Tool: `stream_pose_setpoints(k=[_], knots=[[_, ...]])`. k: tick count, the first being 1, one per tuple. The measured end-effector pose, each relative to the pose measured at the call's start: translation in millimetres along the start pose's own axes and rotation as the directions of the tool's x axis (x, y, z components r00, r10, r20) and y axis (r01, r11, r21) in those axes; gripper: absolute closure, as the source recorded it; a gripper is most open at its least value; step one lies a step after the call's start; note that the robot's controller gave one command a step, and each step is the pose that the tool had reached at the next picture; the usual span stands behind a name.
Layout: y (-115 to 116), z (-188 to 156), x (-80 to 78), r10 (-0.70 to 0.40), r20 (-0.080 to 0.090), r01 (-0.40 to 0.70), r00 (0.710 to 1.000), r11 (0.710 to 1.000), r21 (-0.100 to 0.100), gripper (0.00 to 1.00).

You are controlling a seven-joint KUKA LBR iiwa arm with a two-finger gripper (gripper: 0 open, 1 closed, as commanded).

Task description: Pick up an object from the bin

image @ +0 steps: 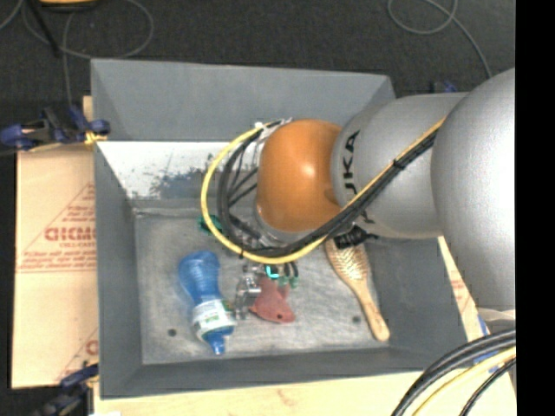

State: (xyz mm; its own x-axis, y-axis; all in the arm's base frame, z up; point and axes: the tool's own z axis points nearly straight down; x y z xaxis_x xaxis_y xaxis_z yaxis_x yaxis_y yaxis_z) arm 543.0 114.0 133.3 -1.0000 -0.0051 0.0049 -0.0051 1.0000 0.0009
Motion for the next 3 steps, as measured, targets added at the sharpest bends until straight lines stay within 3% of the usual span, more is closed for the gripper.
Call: stream_pose_setpoints(k=[1,2,3], knots=[[-0.3,-4.2,-1.9,0.003,0.008,-0.003,1.0,1.0,-0.001,0.0],[-13.9,20.6,20.8,-0.086,0.017,0.086,0.996,0.996,0.0,0.0],[-40.9,53.4,27.3,-0.309,0.003,0.309,0.951,0.951,0.002,0.0]])
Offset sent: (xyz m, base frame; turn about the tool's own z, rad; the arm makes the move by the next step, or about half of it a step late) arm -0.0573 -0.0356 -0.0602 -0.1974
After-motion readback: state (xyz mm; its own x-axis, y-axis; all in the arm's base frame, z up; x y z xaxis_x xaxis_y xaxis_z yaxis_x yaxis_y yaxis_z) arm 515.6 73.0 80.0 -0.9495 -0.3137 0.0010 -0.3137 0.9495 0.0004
